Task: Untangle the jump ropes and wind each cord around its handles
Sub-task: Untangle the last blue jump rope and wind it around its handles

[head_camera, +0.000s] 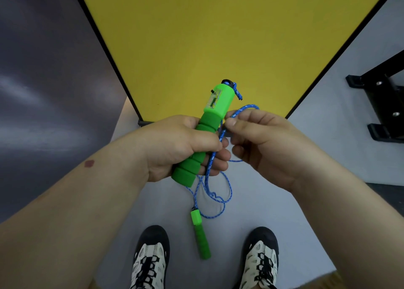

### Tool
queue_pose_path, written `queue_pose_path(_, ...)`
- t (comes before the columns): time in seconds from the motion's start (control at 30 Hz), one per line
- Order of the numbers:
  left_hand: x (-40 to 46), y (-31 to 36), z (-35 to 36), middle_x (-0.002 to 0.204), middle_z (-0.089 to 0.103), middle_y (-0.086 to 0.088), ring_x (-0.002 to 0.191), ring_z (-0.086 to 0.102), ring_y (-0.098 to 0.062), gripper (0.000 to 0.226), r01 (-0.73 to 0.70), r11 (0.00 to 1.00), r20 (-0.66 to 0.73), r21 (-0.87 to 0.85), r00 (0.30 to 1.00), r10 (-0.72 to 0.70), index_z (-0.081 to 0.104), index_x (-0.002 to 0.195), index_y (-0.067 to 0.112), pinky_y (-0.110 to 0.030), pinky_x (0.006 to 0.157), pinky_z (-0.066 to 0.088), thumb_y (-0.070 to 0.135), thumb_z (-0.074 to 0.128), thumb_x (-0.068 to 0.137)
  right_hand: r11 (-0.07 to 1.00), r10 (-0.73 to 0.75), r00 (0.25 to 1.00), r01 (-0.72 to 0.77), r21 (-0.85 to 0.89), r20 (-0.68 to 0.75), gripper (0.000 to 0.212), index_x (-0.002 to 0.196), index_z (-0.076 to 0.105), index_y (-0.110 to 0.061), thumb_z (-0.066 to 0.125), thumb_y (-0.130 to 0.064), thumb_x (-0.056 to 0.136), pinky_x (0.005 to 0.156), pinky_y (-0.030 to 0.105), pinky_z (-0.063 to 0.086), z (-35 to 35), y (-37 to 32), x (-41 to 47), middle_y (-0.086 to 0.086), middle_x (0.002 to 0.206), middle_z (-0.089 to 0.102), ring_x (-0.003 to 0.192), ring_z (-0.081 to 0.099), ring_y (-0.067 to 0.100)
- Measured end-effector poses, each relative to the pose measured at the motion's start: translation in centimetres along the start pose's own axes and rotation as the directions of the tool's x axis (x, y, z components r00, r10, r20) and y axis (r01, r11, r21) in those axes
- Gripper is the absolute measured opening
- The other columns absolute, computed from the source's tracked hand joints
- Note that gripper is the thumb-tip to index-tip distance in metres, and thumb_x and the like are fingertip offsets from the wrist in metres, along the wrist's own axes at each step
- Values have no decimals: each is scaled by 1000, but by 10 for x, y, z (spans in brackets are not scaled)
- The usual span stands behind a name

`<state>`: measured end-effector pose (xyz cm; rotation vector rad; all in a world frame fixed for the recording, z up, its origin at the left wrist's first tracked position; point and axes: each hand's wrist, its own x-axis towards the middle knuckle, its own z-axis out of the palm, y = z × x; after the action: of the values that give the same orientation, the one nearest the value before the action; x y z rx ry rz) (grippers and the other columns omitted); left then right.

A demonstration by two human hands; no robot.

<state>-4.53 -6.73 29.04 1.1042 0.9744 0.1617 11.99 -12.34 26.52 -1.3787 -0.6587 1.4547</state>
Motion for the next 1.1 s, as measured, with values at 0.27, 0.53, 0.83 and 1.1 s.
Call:
queue_pose_path(0.27, 0, 0, 1, 80, 71, -12, 70, 72, -22, 6, 9, 1000, -12, -9, 1000, -9, 64, 94, 3, -34, 72, 62, 2, 58, 94, 994, -81, 986, 91, 62, -146, 6, 89, 73, -14, 71, -8, 89, 61, 23, 48, 1, -2, 1, 5, 83, 64, 63, 55, 11)
queue_pose_path(0.53, -1, 1, 1, 79, 71, -12, 68, 71, -22, 7, 6, 1000, -13, -6, 1000, -6, 63, 91, 5, -36, 74, 61, 1, 58, 94, 993, -46, 987, 62, 96, -153, 3, 88, 73, -15, 71, -14, 90, 60, 23, 48, -1, -3, 1, 0, 77, 67, 61, 55, 10)
queue_pose_path(0.83, 0, 0, 0, 80, 71, -12, 71, 72, -23, 6, 3, 1000, -19, 2, 1000, -3, 64, 95, 3, -34, 73, 63, 2, 58, 95, 996, -59, 990, 67, 61, -127, 11, 81, 72, -15, 70, -9, 89, 61, 24, 46, 1, -5, -1, 4, 85, 66, 61, 53, 10)
queue_pose_path(1.1, 0, 0, -1, 80, 72, -12, 73, 73, -23, 5, 3, 1000, -12, -2, 1000, -3, 64, 95, 4, -35, 73, 63, 3, 59, 95, 994, -42, 988, 56, 95, -149, 2, 90, 72, -16, 71, -17, 90, 62, 24, 48, -3, -6, 0, 0, 81, 69, 62, 54, 9)
